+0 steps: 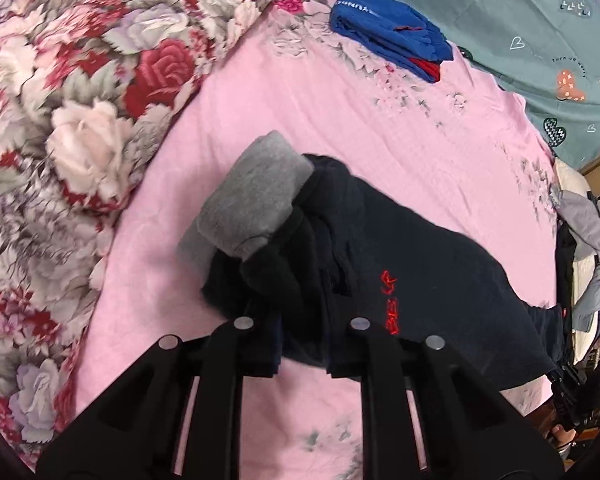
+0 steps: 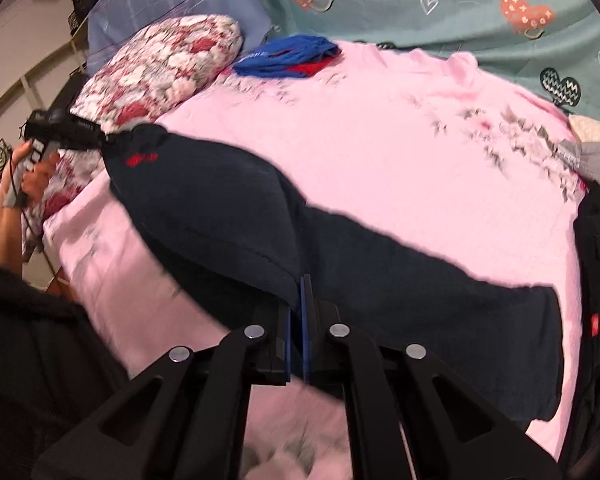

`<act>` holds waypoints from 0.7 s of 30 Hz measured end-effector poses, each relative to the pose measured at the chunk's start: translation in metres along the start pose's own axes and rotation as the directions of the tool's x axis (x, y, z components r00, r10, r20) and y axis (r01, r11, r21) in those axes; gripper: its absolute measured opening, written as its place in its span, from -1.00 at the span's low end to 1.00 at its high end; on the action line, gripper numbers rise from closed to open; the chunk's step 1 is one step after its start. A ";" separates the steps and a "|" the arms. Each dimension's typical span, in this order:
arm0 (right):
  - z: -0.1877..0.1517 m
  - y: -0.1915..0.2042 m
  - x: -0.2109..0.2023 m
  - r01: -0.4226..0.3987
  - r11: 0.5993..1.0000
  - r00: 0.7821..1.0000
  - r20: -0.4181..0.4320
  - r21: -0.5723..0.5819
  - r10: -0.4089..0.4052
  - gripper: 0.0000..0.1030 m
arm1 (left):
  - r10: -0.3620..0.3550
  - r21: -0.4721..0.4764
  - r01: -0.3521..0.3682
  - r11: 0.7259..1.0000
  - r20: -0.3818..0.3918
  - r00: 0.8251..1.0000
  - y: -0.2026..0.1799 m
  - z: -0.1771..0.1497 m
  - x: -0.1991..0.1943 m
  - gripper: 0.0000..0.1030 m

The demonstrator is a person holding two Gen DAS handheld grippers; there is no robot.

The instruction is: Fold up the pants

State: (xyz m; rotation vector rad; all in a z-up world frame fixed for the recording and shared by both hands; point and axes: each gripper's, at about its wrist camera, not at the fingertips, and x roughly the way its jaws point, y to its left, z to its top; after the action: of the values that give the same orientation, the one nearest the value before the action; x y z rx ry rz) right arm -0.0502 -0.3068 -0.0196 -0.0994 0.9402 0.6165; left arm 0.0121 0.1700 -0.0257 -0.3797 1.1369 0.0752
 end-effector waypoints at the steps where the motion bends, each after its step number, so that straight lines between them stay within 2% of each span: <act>1: -0.005 -0.001 0.005 -0.004 1.000 1.000 -0.021 0.006 0.004 -0.92 | 0.026 0.007 -0.026 1.000 -0.010 1.000 0.003 -0.002 0.006 -0.62; 3: -0.014 -0.001 0.028 0.036 0.999 0.996 -0.077 -0.007 -0.036 -0.84 | 0.121 0.013 -0.121 0.993 -0.057 0.991 0.008 -0.005 0.030 -0.37; 4: -0.017 -0.002 0.040 0.049 0.999 0.994 -0.102 -0.006 -0.049 -0.71 | 0.147 0.004 -0.147 0.989 -0.078 0.986 0.012 -0.006 0.041 -0.35; 5: -0.017 -0.001 0.040 0.042 0.999 0.996 -0.081 -0.007 -0.043 -0.61 | 0.147 0.005 -0.147 0.989 -0.077 0.986 0.012 -0.008 0.044 -0.35; 6: -0.016 0.000 0.039 0.027 1.000 0.995 -0.094 -0.011 -0.028 -0.48 | 0.160 0.020 -0.159 0.987 -0.056 0.986 0.009 -0.009 0.041 -0.33; 7: -0.015 0.001 0.035 0.031 0.999 0.994 -0.104 -0.020 -0.032 -0.47 | 0.174 0.032 -0.173 0.984 -0.043 0.984 0.006 -0.009 0.036 -0.32; 9: -0.013 -0.005 0.015 0.021 1.000 0.997 -0.071 -0.009 -0.022 -0.30 | 0.209 0.065 -0.208 0.976 -0.003 0.978 0.000 -0.009 0.021 -0.02; 10: -0.012 -0.015 0.001 0.021 0.999 0.999 -0.036 0.026 -0.020 -0.22 | 0.235 0.075 -0.237 0.968 0.034 0.971 -0.002 -0.009 0.011 0.05; 11: -0.011 -0.025 -0.009 0.038 0.998 0.999 -0.008 0.056 -0.038 -0.06 | 0.241 0.077 -0.244 0.967 0.055 0.969 -0.004 -0.009 0.004 0.17; 12: -0.011 -0.041 -0.024 0.091 0.990 0.994 0.042 0.112 -0.096 0.05 | 0.231 0.081 -0.237 0.968 0.082 0.969 -0.006 -0.010 -0.006 0.23; 14: -0.012 -0.072 -0.043 0.185 0.956 0.973 0.097 0.225 -0.211 0.07 | 0.188 0.101 -0.200 0.975 0.111 0.976 -0.015 -0.012 -0.020 0.28; 15: -0.014 -0.091 -0.053 0.215 0.925 0.958 0.117 0.314 -0.262 0.07 | 0.174 0.115 -0.187 0.976 0.119 0.978 -0.019 -0.014 -0.023 0.32; 16: -0.019 -0.107 -0.059 0.235 0.889 0.945 0.122 0.393 -0.304 0.07 | 0.157 0.142 -0.175 0.974 0.125 0.980 -0.028 -0.015 -0.025 0.34; 17: -0.023 -0.123 -0.063 0.308 0.829 0.915 0.093 0.468 -0.393 0.07 | 0.150 0.169 -0.170 0.971 0.124 0.981 -0.035 -0.015 -0.023 0.37; 19: -0.025 -0.132 -0.061 0.409 0.775 0.865 0.067 0.481 -0.498 0.07 | 0.142 0.197 -0.163 0.967 0.120 0.983 -0.047 -0.016 -0.017 0.37; 20: -0.025 -0.134 -0.058 0.429 0.773 0.854 0.070 0.468 -0.516 0.07 | 0.127 0.206 -0.148 0.967 0.113 0.985 -0.053 -0.016 -0.014 0.37; 21: -0.023 -0.140 -0.050 0.423 0.779 0.861 0.062 0.463 -0.505 0.07 | 0.100 0.215 -0.118 0.969 0.096 0.990 -0.059 -0.015 -0.008 0.37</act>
State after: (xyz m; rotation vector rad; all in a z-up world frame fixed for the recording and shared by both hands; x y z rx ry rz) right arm -0.0130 -0.4526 -0.0197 0.1239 0.8112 -0.0604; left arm 0.0105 0.1110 -0.0088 -0.1151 1.0694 0.0605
